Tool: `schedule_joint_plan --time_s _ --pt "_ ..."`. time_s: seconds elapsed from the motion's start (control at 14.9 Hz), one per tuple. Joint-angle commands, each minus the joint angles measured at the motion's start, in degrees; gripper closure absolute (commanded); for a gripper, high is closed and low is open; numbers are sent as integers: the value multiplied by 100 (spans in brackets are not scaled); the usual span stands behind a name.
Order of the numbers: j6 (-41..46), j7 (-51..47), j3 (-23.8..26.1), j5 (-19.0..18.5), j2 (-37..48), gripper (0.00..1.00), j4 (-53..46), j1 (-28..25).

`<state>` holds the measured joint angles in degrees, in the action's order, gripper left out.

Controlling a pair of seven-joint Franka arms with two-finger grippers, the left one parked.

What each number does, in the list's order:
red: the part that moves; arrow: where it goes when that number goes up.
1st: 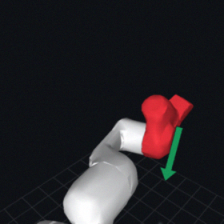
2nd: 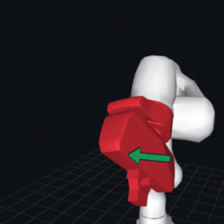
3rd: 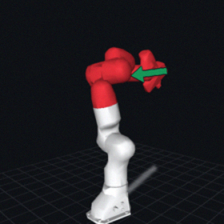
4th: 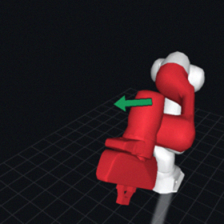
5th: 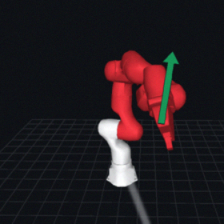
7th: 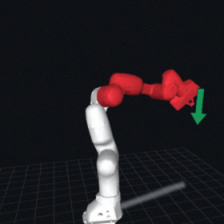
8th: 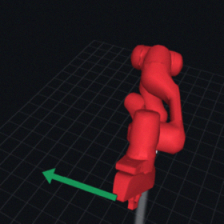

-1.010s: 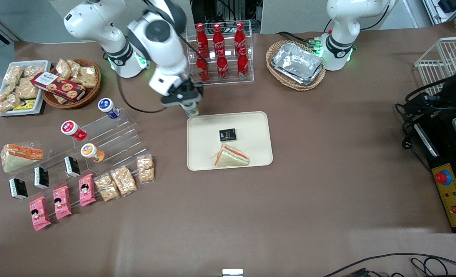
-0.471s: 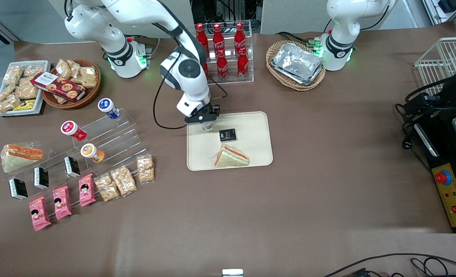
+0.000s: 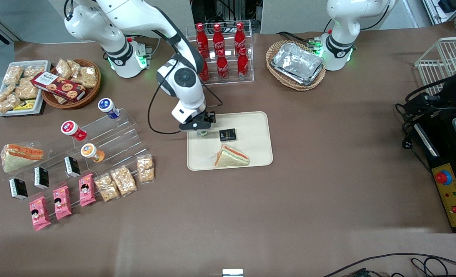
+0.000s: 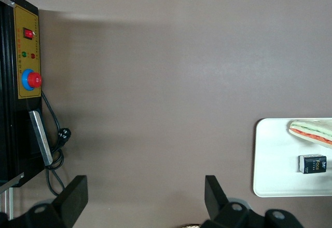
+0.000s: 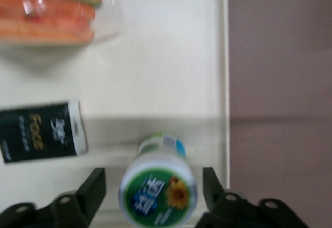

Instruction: Place green gum on tray

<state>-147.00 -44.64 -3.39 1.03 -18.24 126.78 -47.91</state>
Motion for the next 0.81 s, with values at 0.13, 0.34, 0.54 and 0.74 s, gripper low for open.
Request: schedule_joint_plan --time_s 0.13,0.34,0.54,0.74 --pt "1135 419 -39 -33 1032 0 -521 598" --pt "2110 640 -31 -41 1139 0 -1337 1264" --pt "3455 2006 -39 -50 1147 0 -2348 1880" --pt "4441 3598 31 -24 1305 0 -2930 2951"
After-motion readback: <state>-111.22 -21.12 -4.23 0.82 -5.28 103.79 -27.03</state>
